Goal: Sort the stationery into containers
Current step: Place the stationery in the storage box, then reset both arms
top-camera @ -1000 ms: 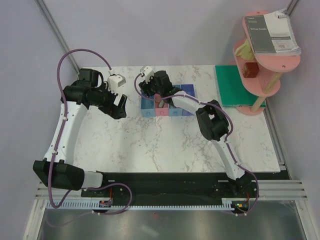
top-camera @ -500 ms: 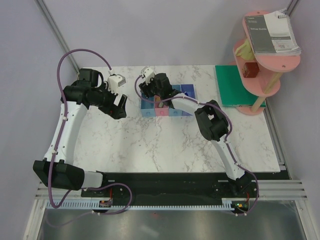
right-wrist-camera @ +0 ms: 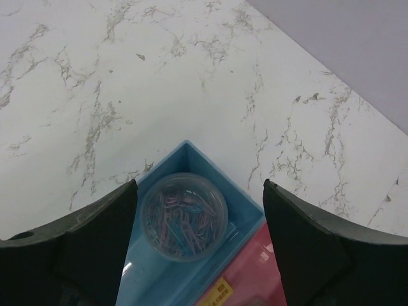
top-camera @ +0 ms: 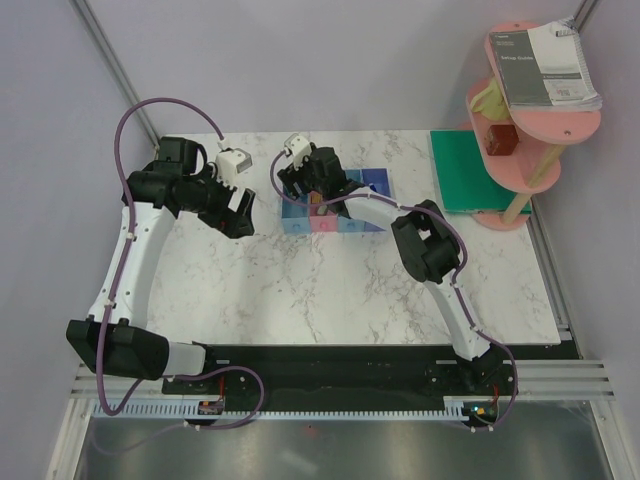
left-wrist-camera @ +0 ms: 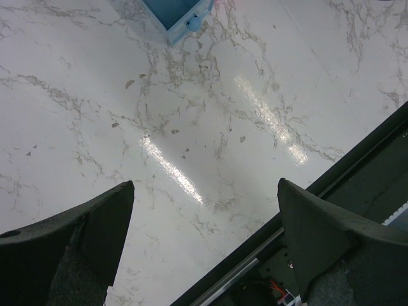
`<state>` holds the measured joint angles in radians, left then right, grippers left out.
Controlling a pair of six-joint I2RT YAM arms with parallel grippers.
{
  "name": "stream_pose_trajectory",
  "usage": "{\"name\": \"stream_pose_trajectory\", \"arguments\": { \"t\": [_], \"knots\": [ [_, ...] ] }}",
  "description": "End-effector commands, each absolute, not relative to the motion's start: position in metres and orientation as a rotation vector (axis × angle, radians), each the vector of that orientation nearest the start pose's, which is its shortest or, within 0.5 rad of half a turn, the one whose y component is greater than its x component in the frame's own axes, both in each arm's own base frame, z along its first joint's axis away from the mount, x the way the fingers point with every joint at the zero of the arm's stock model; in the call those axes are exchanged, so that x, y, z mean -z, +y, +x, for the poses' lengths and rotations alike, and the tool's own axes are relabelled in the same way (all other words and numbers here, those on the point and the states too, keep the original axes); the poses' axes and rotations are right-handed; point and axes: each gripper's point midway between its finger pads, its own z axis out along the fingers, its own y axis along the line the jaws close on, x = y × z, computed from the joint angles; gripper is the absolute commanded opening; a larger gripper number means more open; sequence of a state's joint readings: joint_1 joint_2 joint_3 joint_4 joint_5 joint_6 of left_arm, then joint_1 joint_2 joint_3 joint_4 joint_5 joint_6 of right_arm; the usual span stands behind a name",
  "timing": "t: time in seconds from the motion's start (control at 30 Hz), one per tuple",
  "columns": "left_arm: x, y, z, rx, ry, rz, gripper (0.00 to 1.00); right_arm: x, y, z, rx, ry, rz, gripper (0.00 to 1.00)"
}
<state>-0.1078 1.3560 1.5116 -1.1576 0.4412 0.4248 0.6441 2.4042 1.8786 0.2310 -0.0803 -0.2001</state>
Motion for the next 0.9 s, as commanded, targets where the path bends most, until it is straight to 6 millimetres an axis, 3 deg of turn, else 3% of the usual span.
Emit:
{"name": "stream_pose_trajectory", "arguments": {
  "t": [0.0,0.17,0.2,0.27,0.3,0.37,0.4,0.47,0.5,0.57,0.63,0.67,0.73,0.77,0.87],
  "knots": [
    [-0.254,-0.094,0.288,0.459,2.324,0.818,1.0,-0.15,0.411,0.547,-0.355,1.623,-0.786,0.87],
    [-0.256,-0.095,0.29,0.465,2.318,0.813,1.0,-0.169,0.404,0.549,-0.314,1.622,-0.76,0.89],
    [-0.259,-0.096,0.291,0.465,2.309,0.812,1.0,-0.189,0.401,0.548,-0.308,1.599,-0.751,0.94],
    [-0.263,-0.098,0.29,0.481,2.296,0.809,1.0,-0.208,0.389,0.546,-0.256,1.614,-0.732,0.98],
    [-0.267,-0.099,0.291,0.481,2.284,0.807,1.0,-0.241,0.382,0.544,-0.236,1.578,-0.72,0.98],
    [-0.271,-0.099,0.294,0.479,2.272,0.804,1.0,-0.26,0.366,0.536,-0.178,1.605,-0.727,0.98],
    [-0.277,-0.099,0.296,0.468,2.26,0.798,1.0,-0.293,0.352,0.53,-0.141,1.573,-0.717,0.98],
    [-0.284,-0.099,0.3,0.458,2.249,0.786,1.0,-0.305,0.328,0.518,-0.084,1.614,-0.747,0.98],
    [-0.293,-0.1,0.302,0.45,2.223,0.785,1.0,-0.333,0.313,0.505,-0.073,1.592,-0.744,0.98],
    [-0.302,-0.1,0.304,0.443,2.197,0.779,1.0,-0.352,0.28,0.482,-0.03,1.62,-0.804,0.98],
    [-0.314,-0.101,0.308,0.434,2.162,0.765,1.0,-0.357,0.26,0.463,-0.051,1.655,-0.87,0.98],
    [-0.319,-0.101,0.308,0.437,2.152,0.734,1.0,-0.358,0.23,0.448,-0.031,1.726,-0.878,0.98],
    [-0.326,-0.104,0.313,0.446,2.111,0.701,1.0,-0.358,0.193,0.435,-0.004,1.804,-0.87,0.98],
    [-0.334,-0.108,0.308,0.472,2.081,0.682,1.0,-0.354,0.176,0.412,-0.027,1.86,-0.888,0.98],
    [-0.329,-0.109,0.305,0.488,2.059,0.632,1.0,-0.349,0.129,0.376,-0.045,1.94,-0.855,0.98]
  ]
}}
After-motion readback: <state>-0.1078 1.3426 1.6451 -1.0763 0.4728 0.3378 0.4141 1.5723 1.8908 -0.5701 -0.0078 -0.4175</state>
